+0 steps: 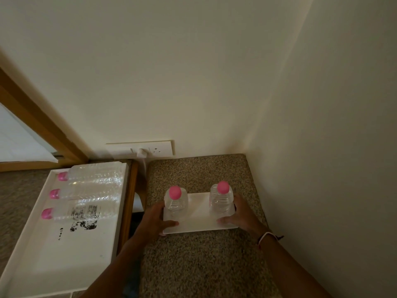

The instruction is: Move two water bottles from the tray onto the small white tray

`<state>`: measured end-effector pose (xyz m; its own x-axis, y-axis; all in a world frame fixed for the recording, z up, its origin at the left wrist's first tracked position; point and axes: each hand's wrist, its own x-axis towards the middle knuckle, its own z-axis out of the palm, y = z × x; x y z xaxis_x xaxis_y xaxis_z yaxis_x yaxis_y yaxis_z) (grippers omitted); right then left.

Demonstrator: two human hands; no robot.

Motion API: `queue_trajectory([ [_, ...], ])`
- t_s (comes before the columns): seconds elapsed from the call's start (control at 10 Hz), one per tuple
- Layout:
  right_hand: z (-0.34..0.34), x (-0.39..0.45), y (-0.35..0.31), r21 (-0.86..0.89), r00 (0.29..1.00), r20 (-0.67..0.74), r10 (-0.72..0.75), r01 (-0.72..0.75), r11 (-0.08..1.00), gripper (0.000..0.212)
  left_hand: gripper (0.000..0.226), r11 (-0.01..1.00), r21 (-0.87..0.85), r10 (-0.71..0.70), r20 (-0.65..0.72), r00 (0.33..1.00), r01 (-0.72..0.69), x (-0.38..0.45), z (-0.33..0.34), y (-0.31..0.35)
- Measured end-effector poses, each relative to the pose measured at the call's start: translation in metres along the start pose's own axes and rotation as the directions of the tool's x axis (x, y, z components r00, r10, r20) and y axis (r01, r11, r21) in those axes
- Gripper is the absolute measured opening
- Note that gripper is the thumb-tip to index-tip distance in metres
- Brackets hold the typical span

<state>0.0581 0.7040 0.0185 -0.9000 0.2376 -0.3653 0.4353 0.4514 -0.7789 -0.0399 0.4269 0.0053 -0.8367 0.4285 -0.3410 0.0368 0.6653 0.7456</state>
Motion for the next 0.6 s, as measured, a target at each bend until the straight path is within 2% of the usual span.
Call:
queue_trajectory([
  [0.5,-0.002,-0.005,0.001,-0.008,0.999,0.011,-0.044,0.044,0.999,0.082,0.07,0.999,0.03,0.044,0.033,0.998,-0.045,-0.006,-0.001,0.002],
  [0.6,-0.004,-0.007,-0.002,0.01,0.995,0.023,-0.093,0.093,0.996,0.097,0.081,0.994,-0.047,0.097,0.038,0.995,-0.095,-0.006,-0.004,0.01],
])
